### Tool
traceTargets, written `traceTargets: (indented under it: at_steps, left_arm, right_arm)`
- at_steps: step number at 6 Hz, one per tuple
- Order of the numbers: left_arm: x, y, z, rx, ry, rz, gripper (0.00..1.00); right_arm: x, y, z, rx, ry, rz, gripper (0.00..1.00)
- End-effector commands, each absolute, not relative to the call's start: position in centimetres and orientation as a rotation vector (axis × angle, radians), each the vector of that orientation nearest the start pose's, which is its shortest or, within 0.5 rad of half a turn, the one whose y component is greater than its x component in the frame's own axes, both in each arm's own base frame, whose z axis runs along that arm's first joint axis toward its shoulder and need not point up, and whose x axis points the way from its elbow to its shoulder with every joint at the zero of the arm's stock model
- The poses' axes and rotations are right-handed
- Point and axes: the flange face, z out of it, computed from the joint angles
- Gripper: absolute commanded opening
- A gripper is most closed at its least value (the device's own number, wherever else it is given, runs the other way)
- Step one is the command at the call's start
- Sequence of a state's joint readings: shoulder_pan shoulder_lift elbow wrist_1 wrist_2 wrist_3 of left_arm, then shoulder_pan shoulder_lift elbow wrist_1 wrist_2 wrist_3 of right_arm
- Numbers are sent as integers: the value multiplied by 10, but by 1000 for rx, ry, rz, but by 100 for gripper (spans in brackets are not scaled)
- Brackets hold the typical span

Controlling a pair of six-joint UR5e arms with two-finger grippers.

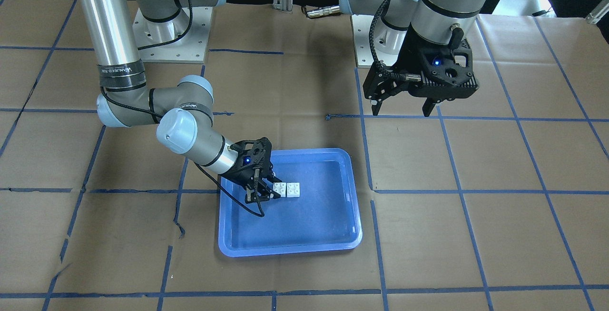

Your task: Assemble white blocks and place on blue tray

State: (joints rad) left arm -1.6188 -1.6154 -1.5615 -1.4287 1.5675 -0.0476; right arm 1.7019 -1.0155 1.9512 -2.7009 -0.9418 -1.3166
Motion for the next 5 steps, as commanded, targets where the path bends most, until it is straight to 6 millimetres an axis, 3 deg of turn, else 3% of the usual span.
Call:
traceTargets:
  at_steps: [1,5]
  left_arm:
    - [-158,-509,483,2,3143,-99,99]
    - [-158,-507,484,39,3142,-82,99]
  right_arm:
    - [266,-539,147,-1811,1920,-690,26]
    - [270,-538,147,-1816,1912,-691,26]
